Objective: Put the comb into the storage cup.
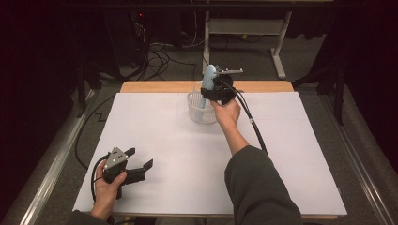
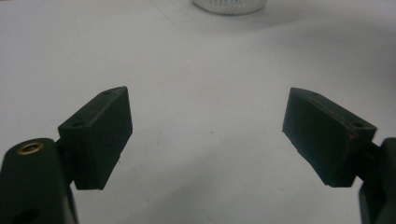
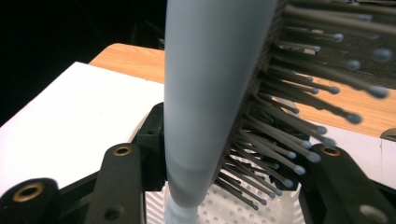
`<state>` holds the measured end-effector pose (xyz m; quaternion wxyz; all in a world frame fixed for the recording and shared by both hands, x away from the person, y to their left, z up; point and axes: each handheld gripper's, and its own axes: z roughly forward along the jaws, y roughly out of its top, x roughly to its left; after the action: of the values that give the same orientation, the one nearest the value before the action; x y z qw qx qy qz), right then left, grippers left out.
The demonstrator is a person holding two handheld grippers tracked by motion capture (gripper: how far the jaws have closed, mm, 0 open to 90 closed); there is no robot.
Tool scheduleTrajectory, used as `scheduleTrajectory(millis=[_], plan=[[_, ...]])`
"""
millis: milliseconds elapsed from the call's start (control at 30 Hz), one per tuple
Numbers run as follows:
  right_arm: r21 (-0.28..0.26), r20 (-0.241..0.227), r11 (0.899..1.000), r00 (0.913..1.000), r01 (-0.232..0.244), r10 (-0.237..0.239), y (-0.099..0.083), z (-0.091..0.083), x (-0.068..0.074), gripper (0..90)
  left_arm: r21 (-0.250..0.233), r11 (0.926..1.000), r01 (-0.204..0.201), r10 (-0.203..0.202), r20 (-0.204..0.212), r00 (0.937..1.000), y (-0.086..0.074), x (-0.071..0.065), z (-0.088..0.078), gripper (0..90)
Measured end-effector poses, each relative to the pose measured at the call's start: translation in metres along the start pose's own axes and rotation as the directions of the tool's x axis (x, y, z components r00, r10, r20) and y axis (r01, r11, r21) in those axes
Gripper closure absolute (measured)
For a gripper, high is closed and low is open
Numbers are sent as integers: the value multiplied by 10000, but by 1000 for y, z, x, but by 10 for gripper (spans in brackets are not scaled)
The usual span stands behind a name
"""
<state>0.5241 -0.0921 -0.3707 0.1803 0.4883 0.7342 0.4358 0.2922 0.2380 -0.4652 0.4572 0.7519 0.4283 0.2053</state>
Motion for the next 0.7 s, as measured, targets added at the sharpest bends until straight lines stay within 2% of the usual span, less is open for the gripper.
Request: scheduleTrajectory(millis=[267,533,700], plan=[[245,81,9995,9998,195,-197,-2,3,1,505,-8,10000,-29,29,10,10000,0,1,0,170],[410,56,9991,10000,79,-82,-2,1,-2,498,4,10000,-22,22,44,10000,0,1,-1,170],[570,38,9984,10000,-63,61,-2,0,-7,491,35,9997,-226,226,44,9997,1,1,-1,170]])
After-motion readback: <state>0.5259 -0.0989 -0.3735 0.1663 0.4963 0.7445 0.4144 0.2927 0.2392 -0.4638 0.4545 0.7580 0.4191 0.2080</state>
